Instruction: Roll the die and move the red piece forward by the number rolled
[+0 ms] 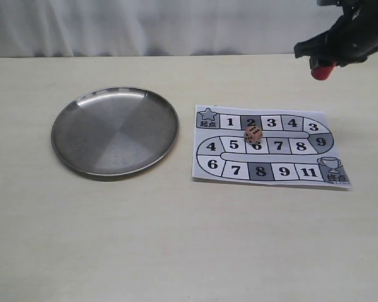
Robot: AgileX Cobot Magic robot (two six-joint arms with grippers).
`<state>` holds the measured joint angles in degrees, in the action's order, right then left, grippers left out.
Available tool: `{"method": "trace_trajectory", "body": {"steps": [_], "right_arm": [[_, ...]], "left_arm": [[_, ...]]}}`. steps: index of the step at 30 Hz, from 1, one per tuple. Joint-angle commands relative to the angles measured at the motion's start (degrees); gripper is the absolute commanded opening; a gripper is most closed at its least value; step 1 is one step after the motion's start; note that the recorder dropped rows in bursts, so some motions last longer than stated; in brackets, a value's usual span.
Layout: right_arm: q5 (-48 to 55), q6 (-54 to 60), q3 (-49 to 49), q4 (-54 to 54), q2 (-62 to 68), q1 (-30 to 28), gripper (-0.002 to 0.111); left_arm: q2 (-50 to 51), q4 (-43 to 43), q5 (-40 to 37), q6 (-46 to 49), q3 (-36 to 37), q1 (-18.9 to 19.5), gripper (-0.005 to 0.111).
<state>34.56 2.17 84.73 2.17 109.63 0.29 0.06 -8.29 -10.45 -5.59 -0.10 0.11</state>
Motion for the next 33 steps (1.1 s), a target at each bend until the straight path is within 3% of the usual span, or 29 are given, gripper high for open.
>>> {"method": "trace_trajectory", "body": {"steps": [1,15,26,33], "right_arm": [[-2.1,0.0,-2.5,0.0,3.2,-1.9,0.004],[-7.5,-0.1,-7.1,-0.4,13.6,-4.1,0.004],[-6.8,-0.1,-7.0,-1.8,12.2,-4.1,0.004],[-1.4,0.0,-6.0,-1.3,3.0,-4.1,0.004]], "left_arm": [[-0.1,0.0,0.5,-0.1,0.1,-0.1,0.0],[-0.1,0.0,0.5,-0.1,0.1,-0.1,0.0],[-0.1,0.0,0.5,-0.1,0.1,-0.1,0.0],[-0.1,0.0,0.5,-0.1,0.1,-0.1,0.0]]}}
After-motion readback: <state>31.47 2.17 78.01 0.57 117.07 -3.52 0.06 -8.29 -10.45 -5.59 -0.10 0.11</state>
